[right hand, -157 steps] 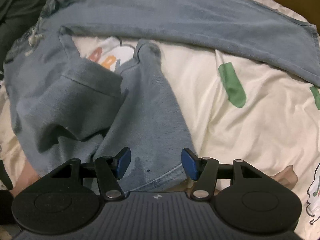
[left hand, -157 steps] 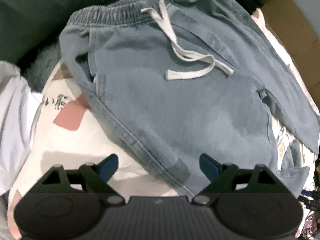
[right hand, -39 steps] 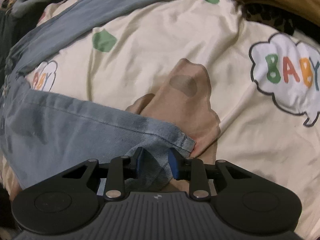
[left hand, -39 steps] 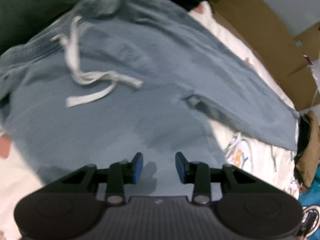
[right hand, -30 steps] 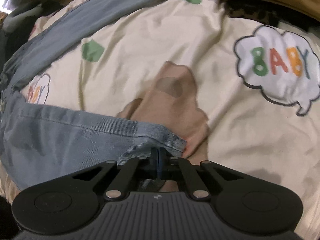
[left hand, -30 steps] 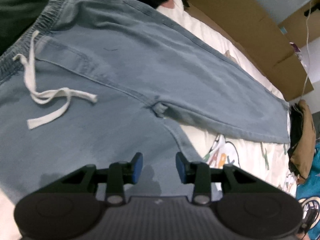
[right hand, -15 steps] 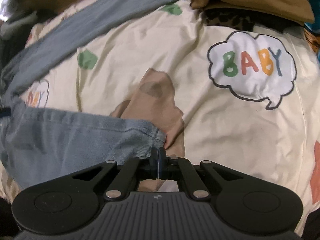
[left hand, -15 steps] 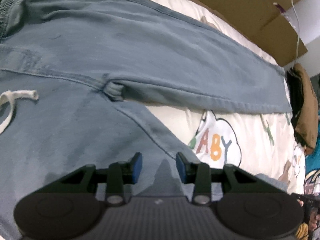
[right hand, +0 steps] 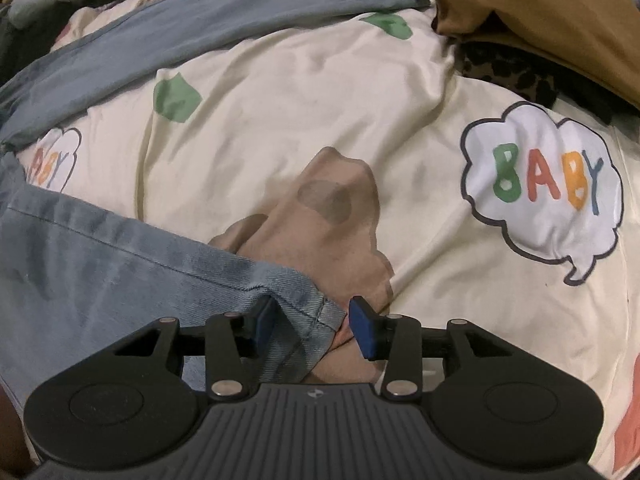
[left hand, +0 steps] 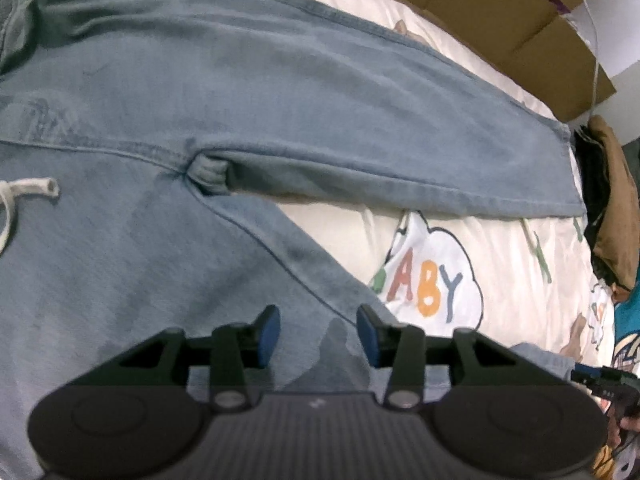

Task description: Fold clothes

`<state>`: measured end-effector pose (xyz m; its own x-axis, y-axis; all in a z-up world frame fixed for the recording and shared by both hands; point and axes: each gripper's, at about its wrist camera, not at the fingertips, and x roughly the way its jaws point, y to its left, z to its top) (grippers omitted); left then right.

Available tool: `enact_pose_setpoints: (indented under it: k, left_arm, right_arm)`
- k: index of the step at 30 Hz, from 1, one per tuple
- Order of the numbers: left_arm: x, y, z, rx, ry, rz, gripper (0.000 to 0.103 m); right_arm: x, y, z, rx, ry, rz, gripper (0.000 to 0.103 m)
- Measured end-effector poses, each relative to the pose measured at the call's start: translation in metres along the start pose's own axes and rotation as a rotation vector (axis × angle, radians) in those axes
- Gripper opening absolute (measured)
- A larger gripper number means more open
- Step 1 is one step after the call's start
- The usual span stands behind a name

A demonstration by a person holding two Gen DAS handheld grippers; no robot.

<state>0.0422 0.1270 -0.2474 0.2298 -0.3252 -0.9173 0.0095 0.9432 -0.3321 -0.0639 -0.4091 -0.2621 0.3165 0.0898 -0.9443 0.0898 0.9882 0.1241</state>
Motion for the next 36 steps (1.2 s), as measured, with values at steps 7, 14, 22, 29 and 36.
enact_pose_setpoints:
  k: [7, 14, 22, 29, 36]
  left_arm:
    - [0.017, -0.005, -0.002, -0.014, 0.009, 0.010, 0.046]
    - [0.021, -0.004, -0.004, -0.028, 0.007, 0.012, 0.047]
    - [0.017, 0.000, -0.004, -0.028, 0.006, 0.017, 0.047]
    - [0.012, 0.004, -0.003, -0.046, -0.011, 0.009, 0.047]
    - [0.009, 0.006, -0.002, -0.051, -0.020, 0.004, 0.047]
  right_arm:
    - [0.005, -0.010, -0.004, 0.032, -0.007, 0.052, 0.050]
    - [0.000, -0.011, -0.010, 0.099, 0.004, 0.071, 0.033]
    - [-0.020, -0.011, -0.017, 0.075, -0.049, 0.032, 0.021]
    - [-0.042, -0.013, -0.019, 0.062, 0.002, -0.033, 0.019]
    - [-0.055, -0.010, -0.025, 0.054, 0.063, -0.071, 0.019]
